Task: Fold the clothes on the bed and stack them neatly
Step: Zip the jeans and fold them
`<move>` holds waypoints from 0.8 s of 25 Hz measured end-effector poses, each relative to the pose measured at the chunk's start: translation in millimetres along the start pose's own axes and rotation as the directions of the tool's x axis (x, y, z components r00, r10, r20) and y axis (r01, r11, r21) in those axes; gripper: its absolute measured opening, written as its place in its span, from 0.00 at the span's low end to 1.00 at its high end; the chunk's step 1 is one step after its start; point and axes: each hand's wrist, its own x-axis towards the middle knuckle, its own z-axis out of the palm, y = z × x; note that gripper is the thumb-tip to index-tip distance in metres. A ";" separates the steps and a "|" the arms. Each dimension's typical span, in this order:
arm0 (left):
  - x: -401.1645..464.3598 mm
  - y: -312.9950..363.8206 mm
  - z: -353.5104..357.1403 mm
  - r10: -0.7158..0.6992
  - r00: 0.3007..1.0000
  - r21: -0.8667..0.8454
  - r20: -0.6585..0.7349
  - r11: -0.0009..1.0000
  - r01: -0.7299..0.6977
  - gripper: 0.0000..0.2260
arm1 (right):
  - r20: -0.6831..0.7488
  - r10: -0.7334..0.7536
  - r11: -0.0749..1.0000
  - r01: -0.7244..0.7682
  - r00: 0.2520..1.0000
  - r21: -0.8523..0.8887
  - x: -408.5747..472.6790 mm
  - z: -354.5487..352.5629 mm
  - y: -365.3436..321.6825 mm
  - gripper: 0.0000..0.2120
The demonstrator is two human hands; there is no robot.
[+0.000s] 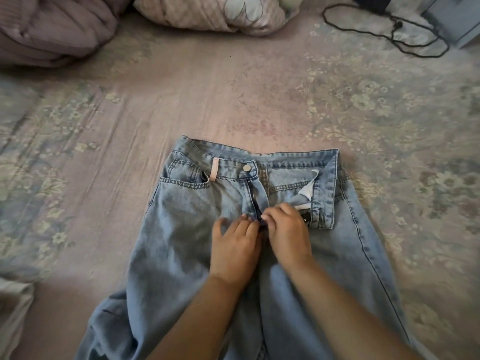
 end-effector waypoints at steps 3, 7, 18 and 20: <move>8.0 4.3 2.0 -0.013 0.999 -0.036 0.038 0.999 0.014 0.08 | 0.096 -0.123 0.989 0.131 0.988 -0.075 11.6 -6.3 12.7 0.07; 9.0 15.2 7.6 -0.313 0.925 -0.291 0.217 0.883 0.368 0.07 | -0.079 -0.159 0.943 0.128 0.984 -0.308 -7.6 4.6 -1.6 0.03; -4.6 16.1 12.3 -0.192 0.925 -0.142 0.328 0.958 0.250 0.14 | 0.246 -0.199 0.966 0.232 0.949 -0.113 2.9 -8.0 13.9 0.16; -12.8 18.5 14.9 -0.151 0.955 -0.129 0.257 0.973 0.189 0.14 | 0.206 -0.228 0.910 0.284 0.952 -0.301 -1.3 -9.5 8.9 0.14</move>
